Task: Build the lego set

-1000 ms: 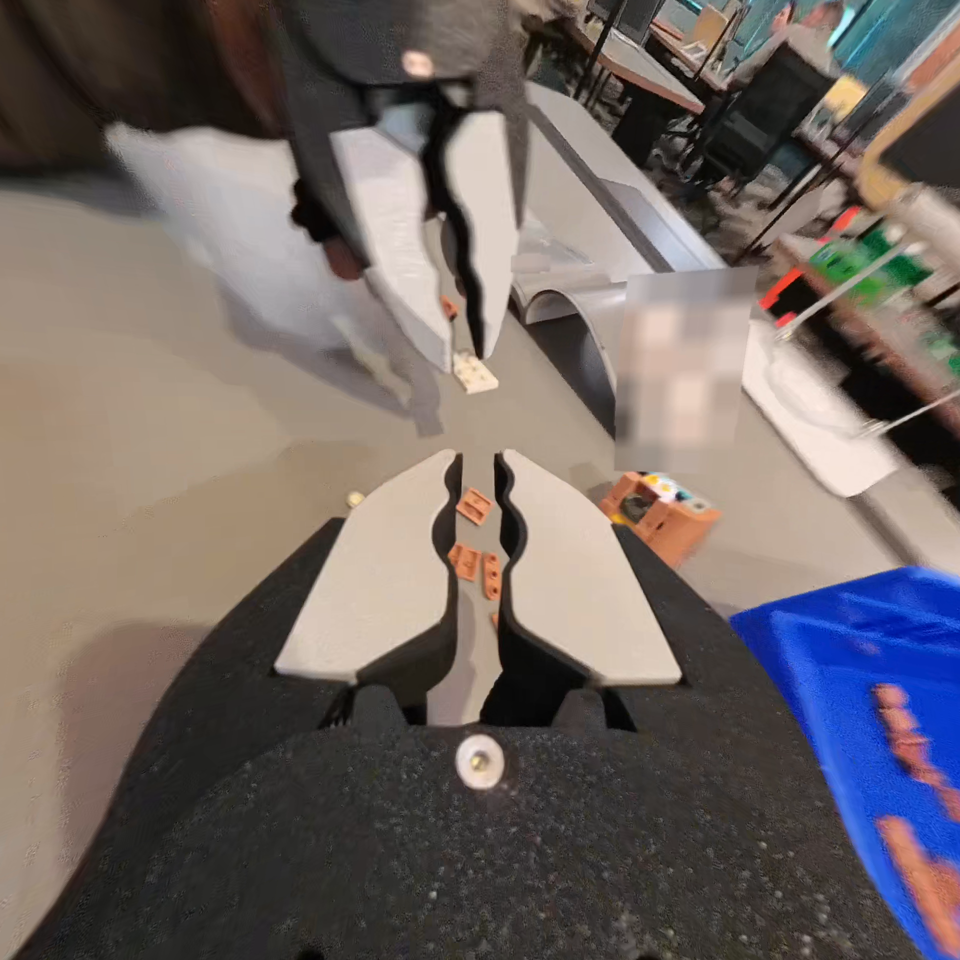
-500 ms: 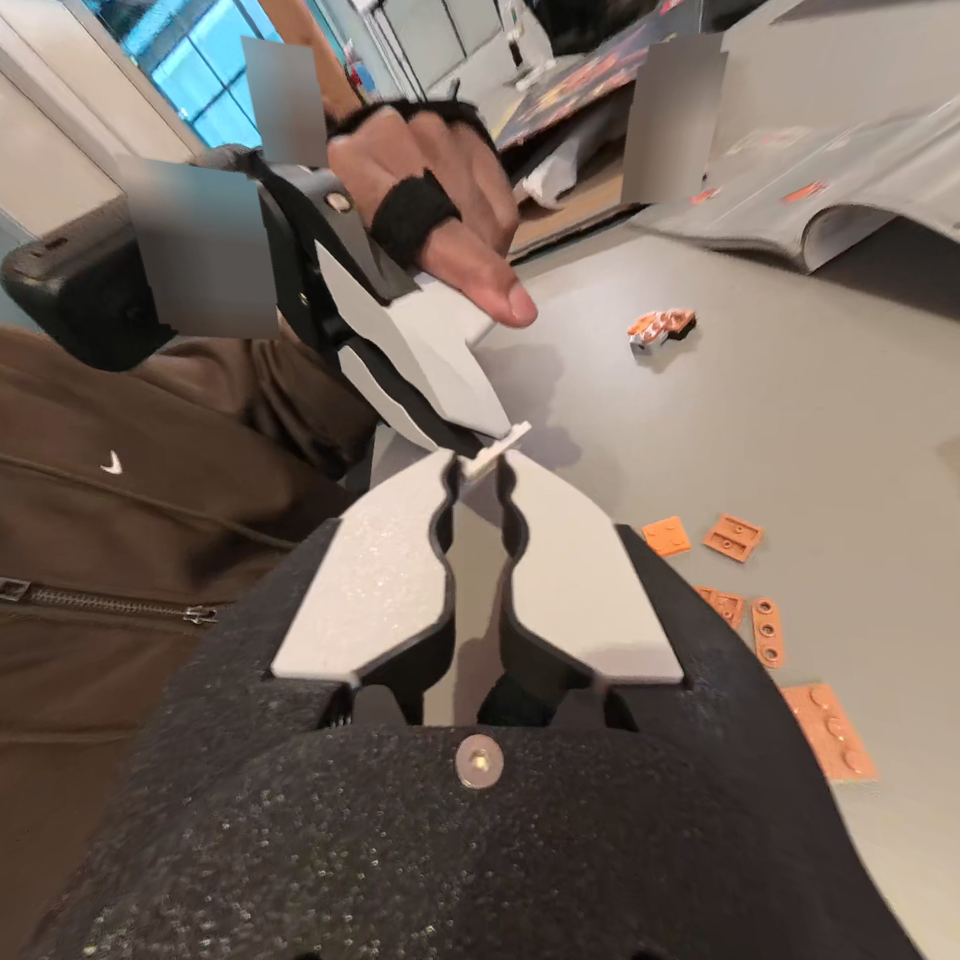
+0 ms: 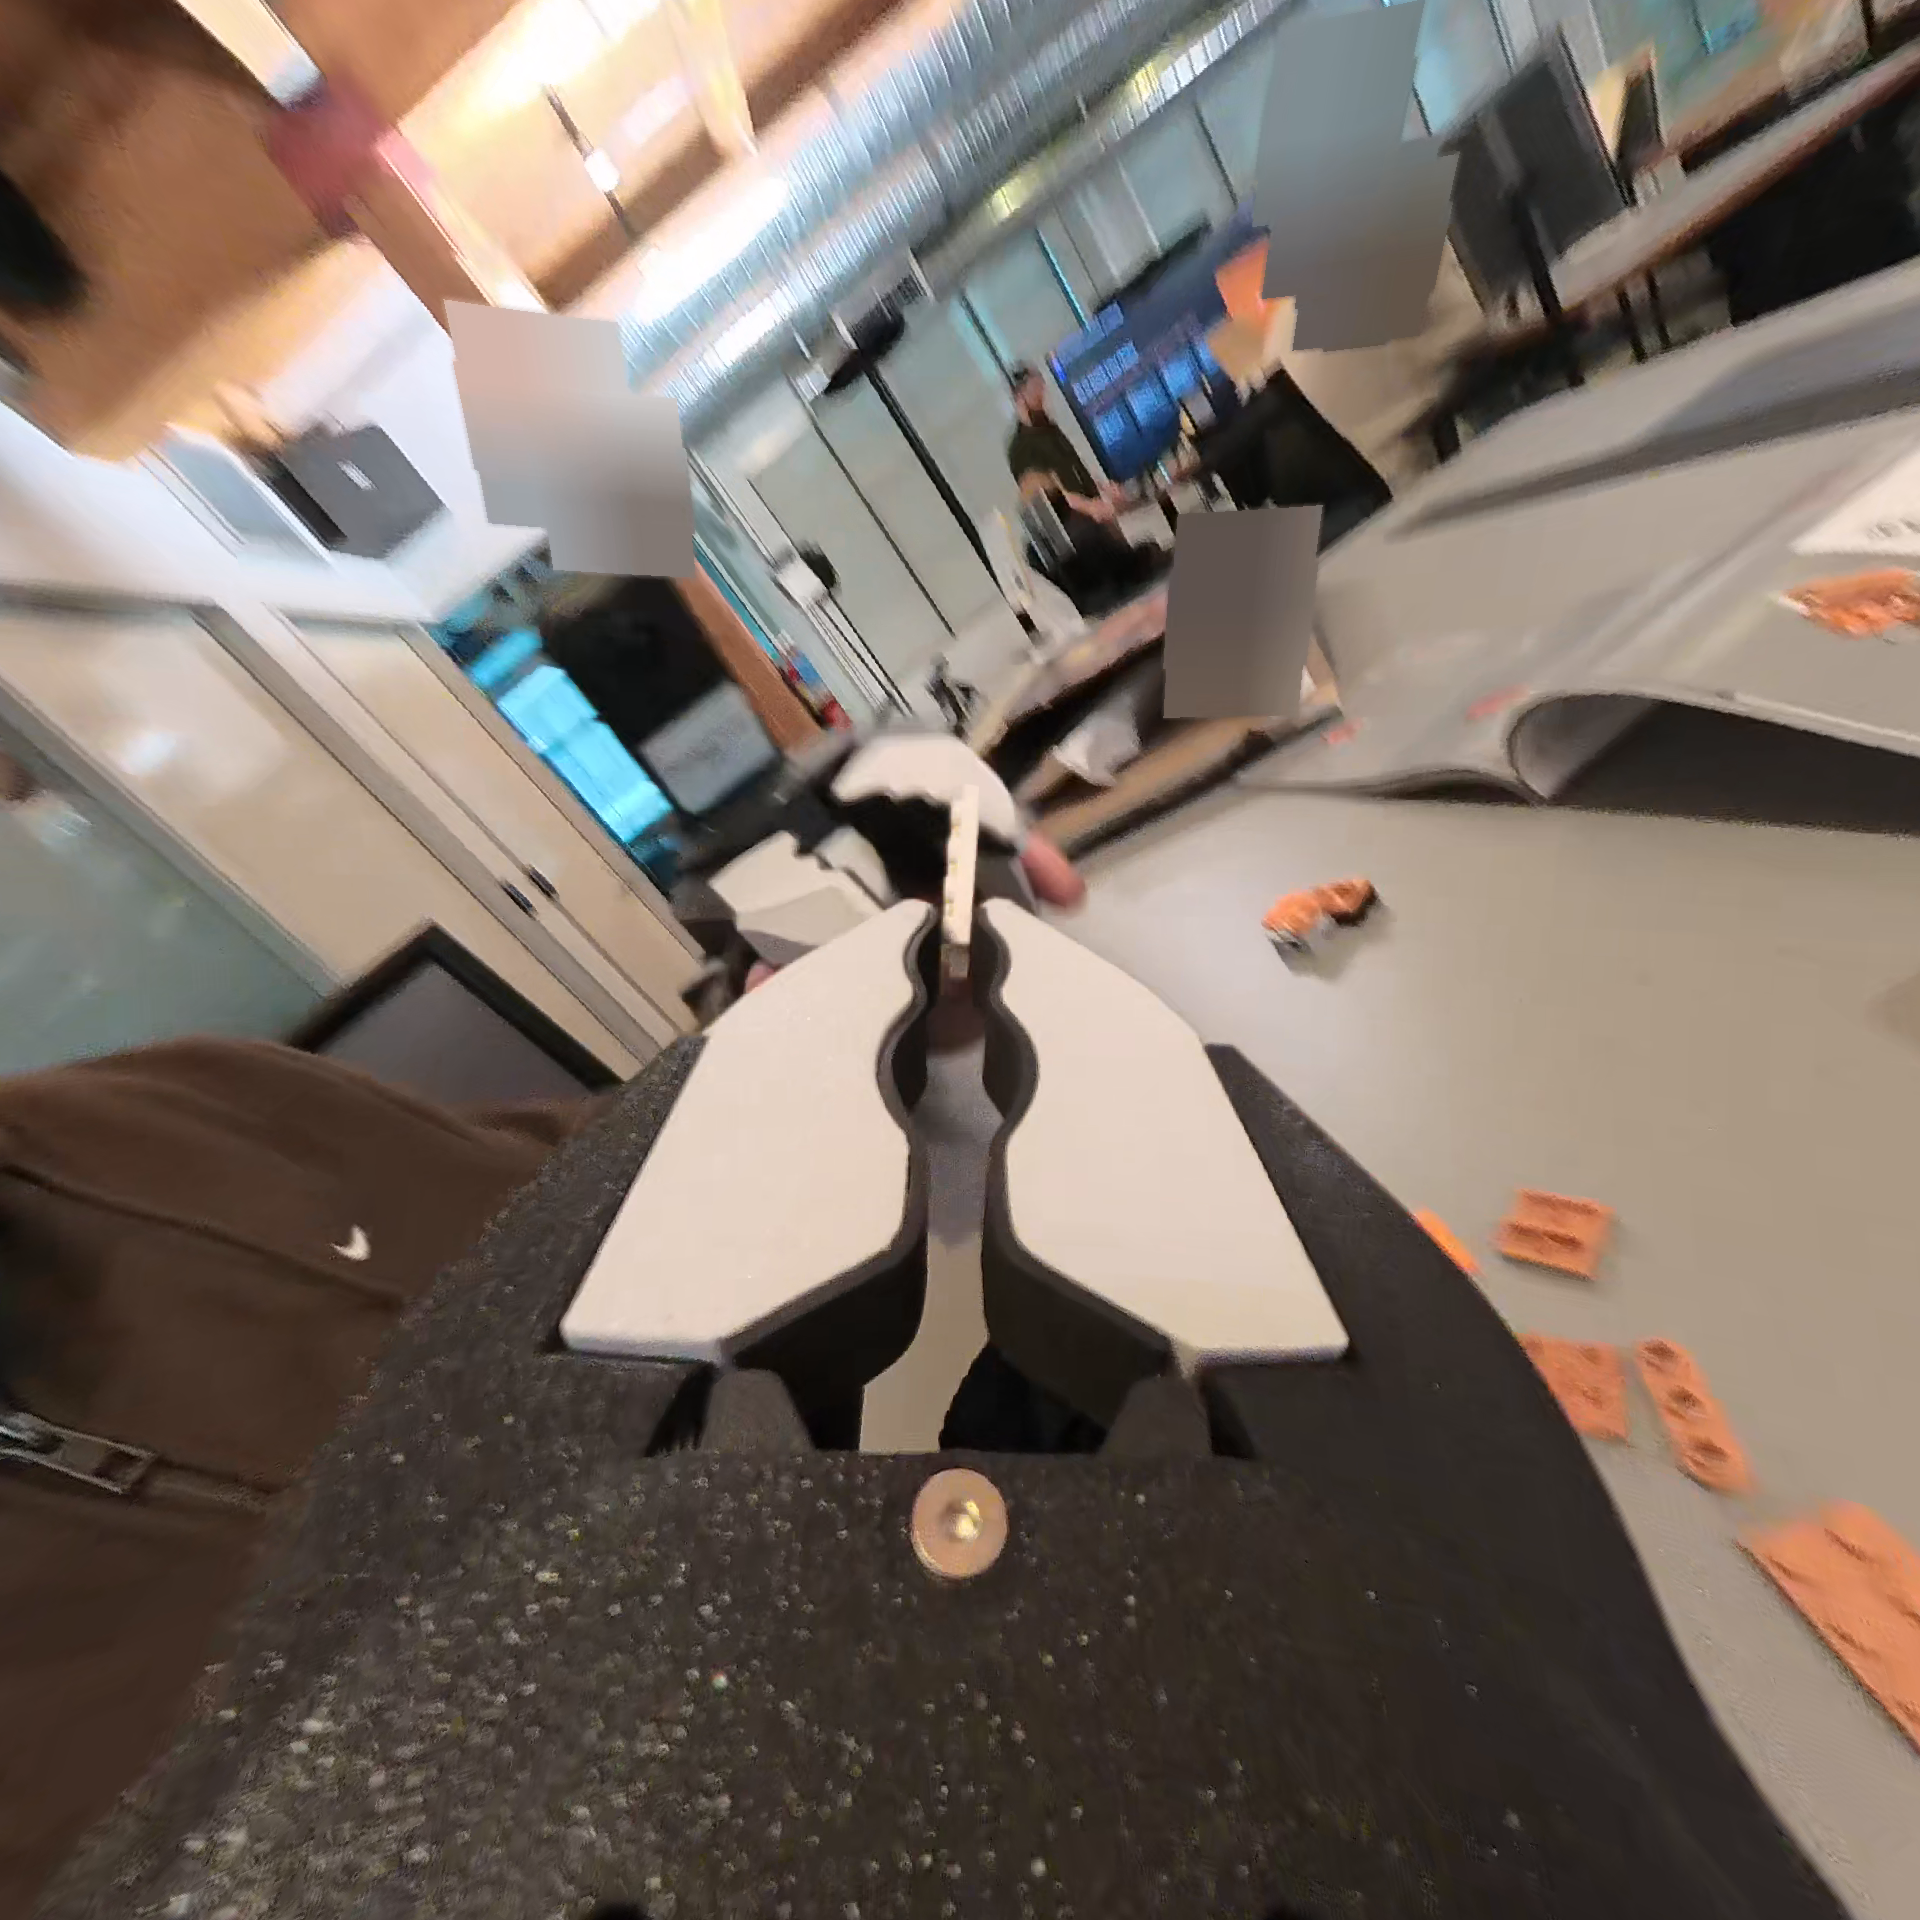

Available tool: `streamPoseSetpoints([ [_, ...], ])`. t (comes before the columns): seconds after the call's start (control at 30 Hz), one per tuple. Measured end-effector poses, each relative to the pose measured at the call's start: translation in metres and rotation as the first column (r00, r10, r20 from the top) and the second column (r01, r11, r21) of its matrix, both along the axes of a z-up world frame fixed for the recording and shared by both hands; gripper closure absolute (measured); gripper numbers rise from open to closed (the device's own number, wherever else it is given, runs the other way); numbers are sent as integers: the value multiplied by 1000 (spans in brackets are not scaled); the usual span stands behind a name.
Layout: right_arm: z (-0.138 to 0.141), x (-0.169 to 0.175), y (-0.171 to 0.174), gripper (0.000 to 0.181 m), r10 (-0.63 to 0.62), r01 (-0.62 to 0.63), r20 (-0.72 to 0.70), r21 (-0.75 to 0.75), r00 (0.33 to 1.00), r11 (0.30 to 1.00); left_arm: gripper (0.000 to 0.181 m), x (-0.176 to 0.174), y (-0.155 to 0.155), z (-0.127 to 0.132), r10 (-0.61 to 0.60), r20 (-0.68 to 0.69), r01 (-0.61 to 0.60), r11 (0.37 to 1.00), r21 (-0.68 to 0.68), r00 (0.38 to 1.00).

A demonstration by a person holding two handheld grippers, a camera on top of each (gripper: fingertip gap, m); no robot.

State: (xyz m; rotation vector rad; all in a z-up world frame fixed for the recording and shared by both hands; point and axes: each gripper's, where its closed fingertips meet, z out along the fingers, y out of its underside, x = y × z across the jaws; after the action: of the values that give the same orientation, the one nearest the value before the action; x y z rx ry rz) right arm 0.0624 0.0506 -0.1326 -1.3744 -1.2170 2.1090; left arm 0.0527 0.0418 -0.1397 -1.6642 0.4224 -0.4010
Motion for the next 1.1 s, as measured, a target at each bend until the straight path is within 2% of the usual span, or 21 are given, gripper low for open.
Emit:
streamPoseSetpoints([
  [0.07,8,-1,-8,176,-1,0,-63,-23,998,1000,154,9,-3,5,-58,206,60,998,-2,977],
  [0.13,12,-3,-13,176,-18,17,-96,-18,995,1000,155,17,-7,11,-119,321,122,992,13,940],
  [0.4,14,-3,-23,176,-10,6,-144,-33,989,999,175,22,-11,15,-203,515,215,976,37,833],
  [0.73,9,-1,-26,176,-22,25,-141,19,990,1000,176,23,-13,10,-186,445,185,982,46,876],
  [0.93,5,4,-31,175,10,-3,-127,57,992,998,176,27,-18,6,-211,388,216,976,30,897],
  [1.1,3,6,-29,164,22,-13,-103,88,994,996,176,29,-24,4,-240,370,254,967,12,897],
])
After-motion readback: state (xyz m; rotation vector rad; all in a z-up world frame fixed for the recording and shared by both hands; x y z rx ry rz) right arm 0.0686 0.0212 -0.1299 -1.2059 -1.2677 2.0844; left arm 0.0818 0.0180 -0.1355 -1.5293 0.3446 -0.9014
